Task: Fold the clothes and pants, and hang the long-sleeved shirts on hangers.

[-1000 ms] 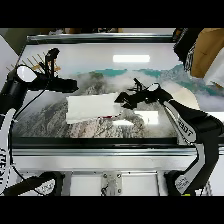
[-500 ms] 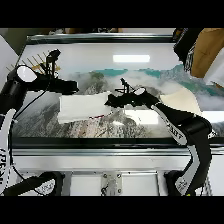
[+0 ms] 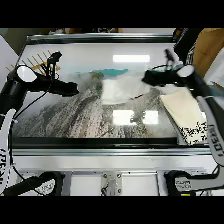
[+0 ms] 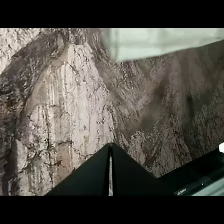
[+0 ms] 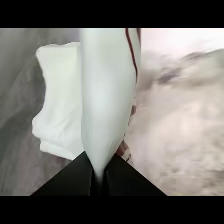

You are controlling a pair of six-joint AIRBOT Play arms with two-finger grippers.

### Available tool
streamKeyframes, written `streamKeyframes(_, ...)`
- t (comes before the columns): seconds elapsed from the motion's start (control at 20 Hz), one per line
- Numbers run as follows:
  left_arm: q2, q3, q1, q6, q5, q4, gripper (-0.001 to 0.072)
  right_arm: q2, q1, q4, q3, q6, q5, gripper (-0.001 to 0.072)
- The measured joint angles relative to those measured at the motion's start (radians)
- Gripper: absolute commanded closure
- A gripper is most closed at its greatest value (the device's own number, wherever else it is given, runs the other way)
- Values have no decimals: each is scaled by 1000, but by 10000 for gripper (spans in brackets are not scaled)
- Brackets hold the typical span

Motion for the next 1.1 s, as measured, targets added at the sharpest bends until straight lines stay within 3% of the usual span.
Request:
streamKeyframes(0.5,0,0,0,2,-3,0,693,291,-269,-467,0,383,233,703)
streamKeyframes(1.1,0,0,0,8,-6,0,693,478,-286,-742,-63,535,500,703)
